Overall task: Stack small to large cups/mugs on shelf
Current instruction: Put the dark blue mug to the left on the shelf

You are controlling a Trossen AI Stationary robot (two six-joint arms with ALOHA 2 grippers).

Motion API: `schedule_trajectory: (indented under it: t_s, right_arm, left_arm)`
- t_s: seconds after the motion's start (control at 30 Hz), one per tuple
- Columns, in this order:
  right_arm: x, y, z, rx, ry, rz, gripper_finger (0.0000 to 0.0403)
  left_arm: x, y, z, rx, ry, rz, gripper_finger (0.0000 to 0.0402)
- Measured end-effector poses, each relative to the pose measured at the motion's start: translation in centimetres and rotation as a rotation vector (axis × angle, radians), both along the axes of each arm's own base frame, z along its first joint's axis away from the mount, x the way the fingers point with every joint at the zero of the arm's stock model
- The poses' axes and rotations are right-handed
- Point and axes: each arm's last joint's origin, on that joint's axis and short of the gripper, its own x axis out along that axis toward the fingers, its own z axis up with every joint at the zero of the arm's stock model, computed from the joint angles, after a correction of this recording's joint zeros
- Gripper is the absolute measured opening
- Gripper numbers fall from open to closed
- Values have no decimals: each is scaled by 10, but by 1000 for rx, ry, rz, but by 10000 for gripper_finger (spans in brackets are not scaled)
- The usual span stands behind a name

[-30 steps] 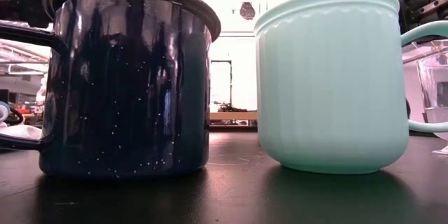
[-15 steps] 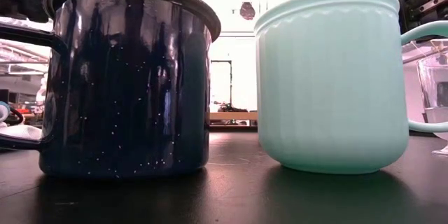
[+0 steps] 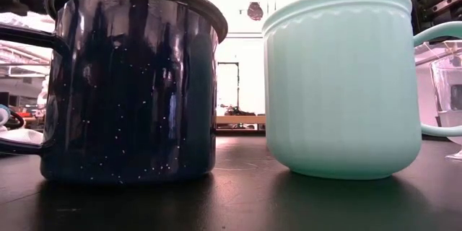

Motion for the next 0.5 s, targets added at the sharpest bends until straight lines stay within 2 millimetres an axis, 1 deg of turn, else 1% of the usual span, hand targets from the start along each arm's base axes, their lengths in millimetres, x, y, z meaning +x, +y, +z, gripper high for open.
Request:
schedule_trajectory:
  t_s: [0.17, 0.23, 0.33, 0.5]
  right_arm:
    - [0, 0, 0, -3, -1, 0, 0]
    - [0, 0, 1, -10, -11, 0, 0]
    - [0, 0, 2, -13, -22, 1, 0]
    - [0, 0, 2, -5, -26, 0, 0]
  left_arm:
    - [-1, 0, 8, -51, -71, 0, 30]
    - [-1, 0, 8, -56, -74, -1, 26]
    - [0, 0, 7, -43, -62, 1, 6]
    - [3, -1, 7, -41, -65, 0, 2]
